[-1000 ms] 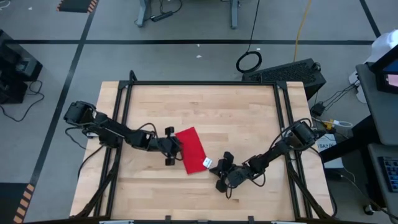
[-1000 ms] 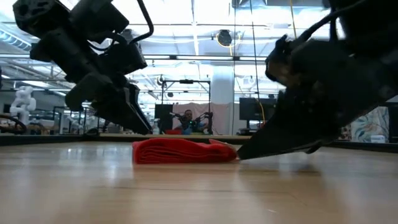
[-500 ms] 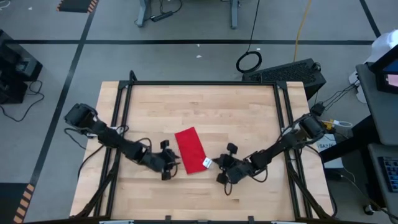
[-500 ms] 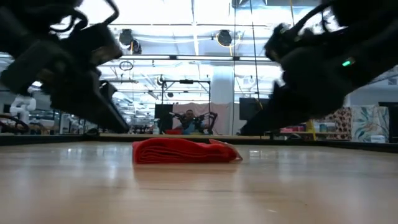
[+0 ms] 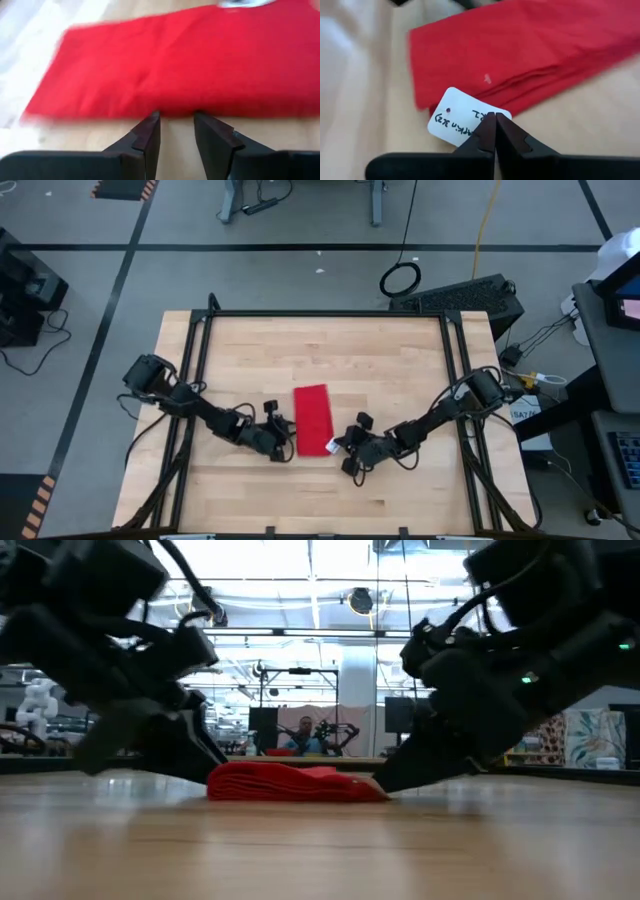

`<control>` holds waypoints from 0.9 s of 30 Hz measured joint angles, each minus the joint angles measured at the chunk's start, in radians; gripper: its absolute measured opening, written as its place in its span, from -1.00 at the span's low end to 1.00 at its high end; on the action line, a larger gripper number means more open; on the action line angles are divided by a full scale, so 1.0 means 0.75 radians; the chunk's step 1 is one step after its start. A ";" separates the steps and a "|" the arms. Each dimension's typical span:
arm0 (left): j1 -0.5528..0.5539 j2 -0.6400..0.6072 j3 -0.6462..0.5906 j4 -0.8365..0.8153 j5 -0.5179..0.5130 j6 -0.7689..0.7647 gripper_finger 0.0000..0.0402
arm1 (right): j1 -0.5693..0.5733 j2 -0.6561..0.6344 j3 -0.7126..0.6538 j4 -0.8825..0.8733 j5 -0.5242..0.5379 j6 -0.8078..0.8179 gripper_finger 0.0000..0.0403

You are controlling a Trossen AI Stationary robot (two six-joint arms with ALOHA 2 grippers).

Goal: Roll napkin
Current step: Fold the red napkin, then roll the red napkin

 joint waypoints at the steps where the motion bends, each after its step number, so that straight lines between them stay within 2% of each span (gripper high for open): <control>1: 0.021 0.000 -0.001 0.002 0.002 0.021 -0.39 | 0.013 0.007 0.001 0.005 0.001 0.023 -1.00; 6: 0.113 -0.002 -0.001 0.029 0.117 0.104 -0.39 | 0.081 0.014 0.001 0.014 0.009 0.132 -1.00; 11: 0.094 -0.045 -0.002 0.051 0.143 0.166 -0.39 | 0.141 -0.047 -0.003 -0.015 0.032 0.134 -1.00; 14: 0.038 -0.114 -0.002 0.050 0.143 0.165 -0.39 | 0.169 -0.126 -0.002 -0.003 0.088 0.086 -1.00; 19: -0.116 -0.198 0.032 0.065 0.126 0.158 -0.39 | 0.221 -0.226 -0.002 -0.022 0.093 -0.075 -0.93; 24: -0.273 -0.152 0.135 0.062 0.082 0.178 -0.39 | 0.289 -0.206 -0.002 -0.054 0.086 -0.239 -0.75; 27: -0.355 -0.085 0.207 0.025 -0.003 0.239 -0.39 | 0.318 -0.160 -0.002 -0.055 0.084 -0.253 -0.61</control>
